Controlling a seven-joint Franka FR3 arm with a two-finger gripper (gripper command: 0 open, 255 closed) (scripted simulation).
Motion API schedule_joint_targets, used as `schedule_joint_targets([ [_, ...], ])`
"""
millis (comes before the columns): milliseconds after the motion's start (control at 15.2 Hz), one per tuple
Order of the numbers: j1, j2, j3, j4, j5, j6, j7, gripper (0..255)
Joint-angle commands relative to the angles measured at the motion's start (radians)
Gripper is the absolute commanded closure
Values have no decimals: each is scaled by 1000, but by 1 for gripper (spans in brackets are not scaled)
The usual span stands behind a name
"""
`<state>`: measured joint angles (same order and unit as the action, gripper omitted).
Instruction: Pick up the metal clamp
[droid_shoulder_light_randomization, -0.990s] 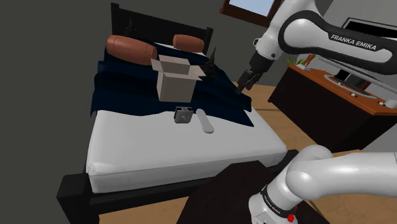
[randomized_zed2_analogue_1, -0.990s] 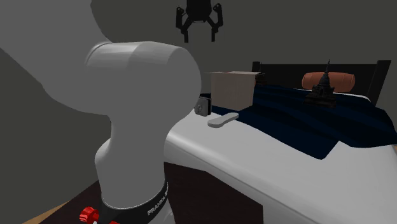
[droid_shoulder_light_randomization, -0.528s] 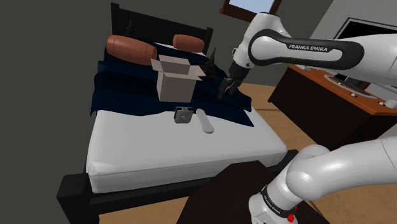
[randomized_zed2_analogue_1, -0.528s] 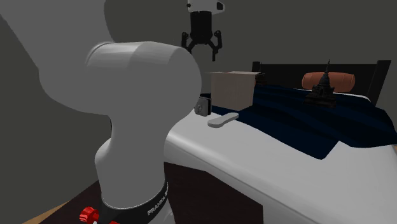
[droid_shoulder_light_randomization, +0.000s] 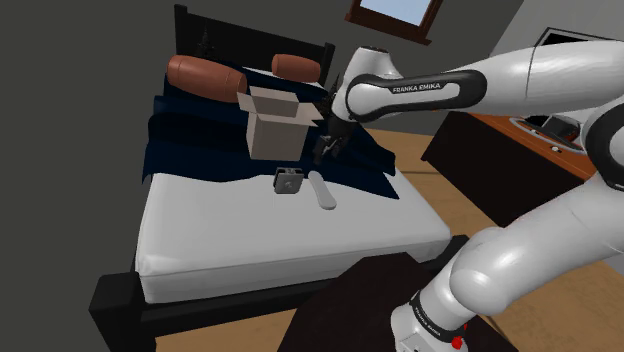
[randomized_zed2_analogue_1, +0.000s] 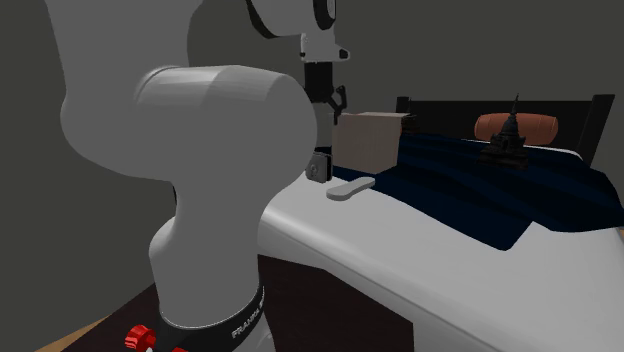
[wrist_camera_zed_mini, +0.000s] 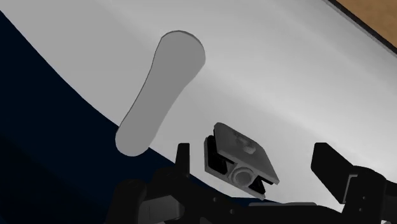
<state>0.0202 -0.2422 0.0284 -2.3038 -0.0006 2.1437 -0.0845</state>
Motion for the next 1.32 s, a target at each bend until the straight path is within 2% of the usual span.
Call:
schedule_joint_targets([
  [0,1,76,3,30,-5,43,1,0],
  [528,13,369,17,185,-32,164,23,0],
  [1122,14,429,16,151,-39,257,29,0],
  [1188,14,430,16,155,-39,254,28,255],
  [1254,14,429,16,155,-39,254,28,255],
])
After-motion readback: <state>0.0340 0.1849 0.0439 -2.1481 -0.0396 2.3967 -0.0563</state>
